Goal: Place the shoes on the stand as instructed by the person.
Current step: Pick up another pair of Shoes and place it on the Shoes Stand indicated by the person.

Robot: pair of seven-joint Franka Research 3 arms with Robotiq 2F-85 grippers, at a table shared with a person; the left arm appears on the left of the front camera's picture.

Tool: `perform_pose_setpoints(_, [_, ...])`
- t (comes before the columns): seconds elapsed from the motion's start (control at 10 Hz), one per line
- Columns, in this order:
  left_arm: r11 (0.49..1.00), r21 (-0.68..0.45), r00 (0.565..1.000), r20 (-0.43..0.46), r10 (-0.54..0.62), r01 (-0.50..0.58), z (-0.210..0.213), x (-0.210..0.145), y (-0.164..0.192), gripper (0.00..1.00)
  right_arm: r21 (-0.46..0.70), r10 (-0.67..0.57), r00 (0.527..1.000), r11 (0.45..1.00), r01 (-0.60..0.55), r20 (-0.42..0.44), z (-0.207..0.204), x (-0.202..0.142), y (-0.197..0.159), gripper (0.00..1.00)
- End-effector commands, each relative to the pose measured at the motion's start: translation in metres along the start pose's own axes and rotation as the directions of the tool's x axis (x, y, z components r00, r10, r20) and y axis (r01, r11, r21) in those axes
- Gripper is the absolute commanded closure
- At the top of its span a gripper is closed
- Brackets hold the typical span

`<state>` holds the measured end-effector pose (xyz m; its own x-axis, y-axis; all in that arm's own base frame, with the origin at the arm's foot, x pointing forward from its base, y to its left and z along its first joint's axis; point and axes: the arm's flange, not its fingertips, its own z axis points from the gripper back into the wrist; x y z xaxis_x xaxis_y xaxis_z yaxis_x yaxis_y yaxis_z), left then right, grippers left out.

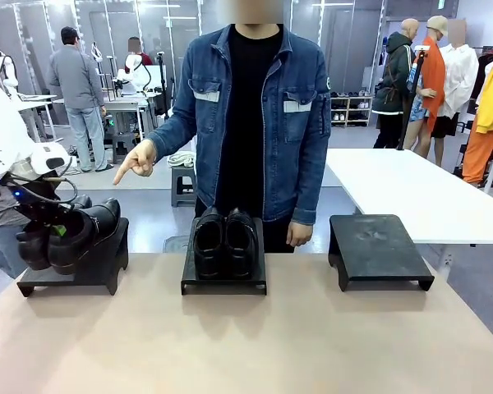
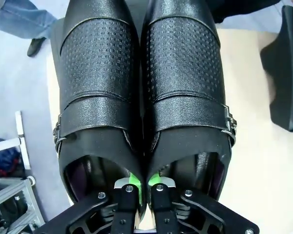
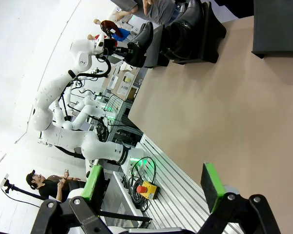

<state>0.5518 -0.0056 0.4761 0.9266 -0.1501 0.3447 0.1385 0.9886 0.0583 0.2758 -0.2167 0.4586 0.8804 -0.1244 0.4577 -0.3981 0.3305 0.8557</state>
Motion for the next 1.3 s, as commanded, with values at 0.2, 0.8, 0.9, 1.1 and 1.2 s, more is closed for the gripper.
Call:
perform_pose_setpoints(0.2, [0.998,0.021,0.997,0.054,0.063,-0.064,-0.016,0.023,0.004,0.93,0.006,0.016,1.0,1.0,-0.016,0.003,0.002,0.001,0.001,0.0])
perform_pose_setpoints(0.8, [0.997,0.019,0.996,0.065,0.069,-0.07,-0.064,0.032,0.008,0.93,0.006,0.016,1.0,1.0,-0.016,0.003,0.002,0.001,0.001,0.0])
perform_pose_setpoints(0.9, [0.998,0.021,0.997,0.043,0.061,-0.062,-0.068,0.031,0.008,0.93,0.006,0.016,1.0,1.0,-0.016,0.003,0.002,0.001,0.001,0.0])
perform_pose_setpoints(1.1, [0.998,0.016,0.998,0.02,0.053,-0.053,-0.066,0.028,0.009,0.6,0.006,0.016,1.0,1.0,-0.016,0.003,0.002,0.001,0.001,0.0])
perform_pose_setpoints(1.2, [0.998,0.022,0.998,0.01,0.058,-0.058,-0.062,0.028,0.011,0.6,0.006,0.016,1.0,1.0,-0.016,0.003,0.002,0.001,0.001,0.0])
